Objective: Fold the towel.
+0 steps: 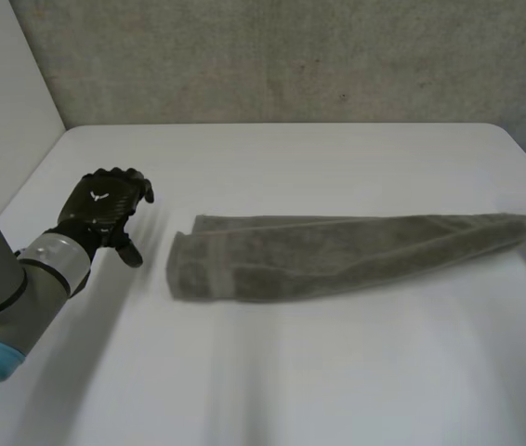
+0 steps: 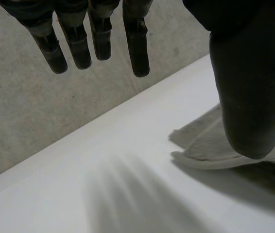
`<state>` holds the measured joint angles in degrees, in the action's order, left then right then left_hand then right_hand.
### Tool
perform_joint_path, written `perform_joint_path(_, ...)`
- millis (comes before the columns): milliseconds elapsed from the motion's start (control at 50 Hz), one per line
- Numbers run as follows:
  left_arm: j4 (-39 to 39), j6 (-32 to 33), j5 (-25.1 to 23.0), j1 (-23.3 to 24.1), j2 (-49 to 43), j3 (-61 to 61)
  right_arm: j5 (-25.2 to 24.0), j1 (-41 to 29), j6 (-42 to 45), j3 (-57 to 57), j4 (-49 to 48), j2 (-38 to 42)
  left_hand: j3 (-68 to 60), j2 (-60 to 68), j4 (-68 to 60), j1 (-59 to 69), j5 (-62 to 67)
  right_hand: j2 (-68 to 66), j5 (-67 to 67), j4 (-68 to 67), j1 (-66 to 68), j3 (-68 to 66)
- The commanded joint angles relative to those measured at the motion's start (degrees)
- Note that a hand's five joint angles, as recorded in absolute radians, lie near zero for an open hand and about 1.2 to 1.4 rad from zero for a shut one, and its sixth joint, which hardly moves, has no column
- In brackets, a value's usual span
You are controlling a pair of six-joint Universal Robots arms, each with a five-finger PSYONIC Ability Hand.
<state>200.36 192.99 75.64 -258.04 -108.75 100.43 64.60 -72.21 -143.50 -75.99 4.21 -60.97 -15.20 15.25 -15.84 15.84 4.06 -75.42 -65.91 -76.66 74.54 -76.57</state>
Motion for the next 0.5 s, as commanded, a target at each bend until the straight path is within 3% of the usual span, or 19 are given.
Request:
perform_joint_path(20,0.0,-1.3,0.0,-1.1,0.4,-0.2,0.0,-1.3,-0.8,12.3,9.5,-0.5,3.5,-3.5,4.1,-4.1,-2.3,-4.6,-4.1,-3.3,5.5,-3.4)
perform_joint_path(80,0.0,-1.3,0.0,-1.1,0.5,-0.4,0.1,-4.5,-1.1,14.5,11.3,-0.9,3.5,-3.5,4.1,-4.1,-2.3,-4.6,-4.1,-3.3,5.5,-3.4)
perform_joint_path(120,0.1,-1.3,0.2,-1.1,0.5,-0.8,0.9,-13.9,-1.3,18.9,13.9,-0.9,3.5,-3.5,4.1,-4.1,-2.3,-4.6,-4.1,-3.3,5.5,-3.4)
perform_joint_path(140,0.1,-1.3,0.2,-1.1,0.5,-0.8,0.9,-13.9,-1.3,19.0,13.9,-0.9,3.5,-3.5,4.1,-4.1,-2.3,-4.6,-4.1,-3.3,5.5,-3.4)
perform_joint_path(200,0.1,-1.4,0.4,-1.1,0.5,-1.3,3.6,-28.6,-2.7,24.6,15.1,0.3,3.3,-3.4,3.9,-3.9,-2.2,-4.6,-4.1,-3.3,5.5,-3.4)
perform_joint_path(260,0.1,-1.4,0.4,-1.0,0.5,-1.4,5.3,-33.4,-3.3,26.2,15.0,1.8,3.3,-3.4,3.9,-3.9,-2.2,-4.6,-4.1,-3.3,5.5,-3.4)
perform_joint_path(360,0.1,-1.6,0.5,-0.7,0.5,-1.3,10.7,-52.3,-4.3,35.4,14.8,12.1,3.3,-3.4,3.9,-3.9,-2.2,-4.6,-4.1,-3.3,5.5,-3.4)
perform_joint_path(440,0.1,-2.4,0.5,-0.6,0.5,-1.3,14.4,-60.7,-4.2,43.4,15.6,21.7,3.3,-3.4,3.9,-3.9,-2.2,-4.6,-4.1,-3.3,5.5,-3.4)
perform_joint_path(500,0.1,-3.5,0.5,-0.5,0.4,-1.2,15.3,-61.8,-4.0,44.8,16.1,23.4,3.3,-3.4,3.9,-3.9,-2.2,-4.6,-4.1,-3.3,5.5,-3.4)
